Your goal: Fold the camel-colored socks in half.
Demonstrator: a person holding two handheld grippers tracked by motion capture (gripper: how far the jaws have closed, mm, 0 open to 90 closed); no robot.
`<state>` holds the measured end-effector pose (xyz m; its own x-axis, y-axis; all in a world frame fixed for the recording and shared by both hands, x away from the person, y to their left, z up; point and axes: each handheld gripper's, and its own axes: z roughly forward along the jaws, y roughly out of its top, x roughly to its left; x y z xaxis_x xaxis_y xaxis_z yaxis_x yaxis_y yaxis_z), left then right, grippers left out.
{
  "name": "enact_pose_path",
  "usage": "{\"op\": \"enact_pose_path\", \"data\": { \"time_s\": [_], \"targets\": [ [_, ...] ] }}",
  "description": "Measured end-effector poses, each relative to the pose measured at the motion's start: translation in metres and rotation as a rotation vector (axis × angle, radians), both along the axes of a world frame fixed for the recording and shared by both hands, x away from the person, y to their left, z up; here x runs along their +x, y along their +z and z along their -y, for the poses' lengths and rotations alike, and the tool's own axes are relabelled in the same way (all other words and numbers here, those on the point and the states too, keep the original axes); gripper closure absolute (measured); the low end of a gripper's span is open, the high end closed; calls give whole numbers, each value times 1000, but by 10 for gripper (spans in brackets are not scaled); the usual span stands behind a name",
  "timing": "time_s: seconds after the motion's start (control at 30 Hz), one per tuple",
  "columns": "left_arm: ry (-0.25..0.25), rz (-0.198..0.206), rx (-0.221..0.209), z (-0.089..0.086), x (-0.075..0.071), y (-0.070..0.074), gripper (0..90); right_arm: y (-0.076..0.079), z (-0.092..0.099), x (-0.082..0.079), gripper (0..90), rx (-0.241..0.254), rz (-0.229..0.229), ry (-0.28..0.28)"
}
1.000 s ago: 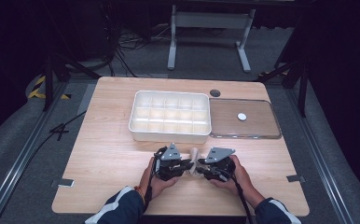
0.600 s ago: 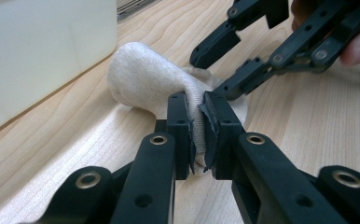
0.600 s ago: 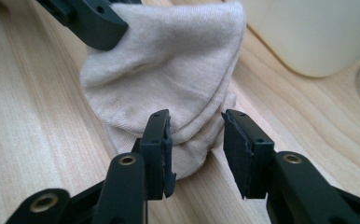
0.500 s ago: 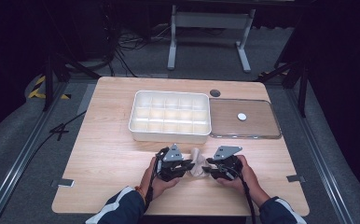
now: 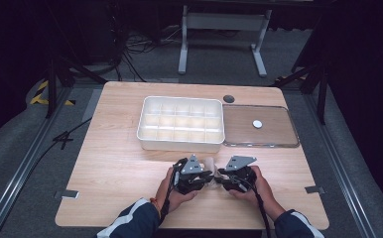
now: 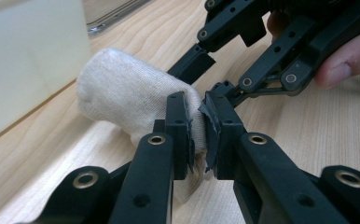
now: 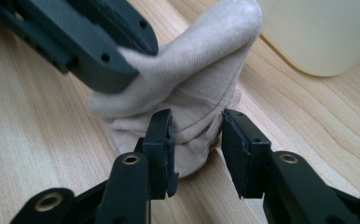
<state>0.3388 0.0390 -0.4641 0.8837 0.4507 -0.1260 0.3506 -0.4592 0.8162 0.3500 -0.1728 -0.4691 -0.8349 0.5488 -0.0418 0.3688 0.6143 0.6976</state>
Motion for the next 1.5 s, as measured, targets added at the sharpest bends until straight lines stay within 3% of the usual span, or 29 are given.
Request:
{"op": "enact_pose_path", "data": {
  "time_s": [0.07,0.13,0.2,0.23,0.27,0.43,0.57,0.83,0.93,1.07,1.17,1.27,1.37,1.5],
  "targets": [
    [-1,2,7,1,0,0,804,0,1,0,563,-6,4,-13],
    [-4,3,10,0,0,0,805,3,5,1,570,14,-16,-4],
    [-1,0,4,-1,0,0,807,11,14,-1,693,97,3,2],
    [-1,-2,0,-1,1,0,807,15,16,-1,723,108,10,-1],
    [-4,0,4,-1,1,0,807,17,19,-2,760,104,28,-8],
    [-11,5,6,1,0,0,808,2,21,2,801,-5,-33,-3],
    [-28,6,2,6,-1,-2,804,-1,19,2,823,10,-52,-11],
    [-57,7,13,15,-1,-8,799,-3,15,-2,837,5,-28,-24],
    [-59,13,15,18,-2,-10,800,-1,16,0,768,-3,-30,-31],
    [-65,27,37,19,-3,-11,800,5,27,3,743,45,-36,-65],
    [-70,31,48,20,-3,-11,800,17,33,4,718,114,5,-90],
    [-72,40,60,21,-4,-11,801,25,31,4,687,181,39,-72],
    [-74,48,61,23,-5,-12,801,26,25,5,654,193,56,-67],
    [-73,50,55,24,-6,-13,802,23,17,9,628,202,39,-62]
  ]
}}
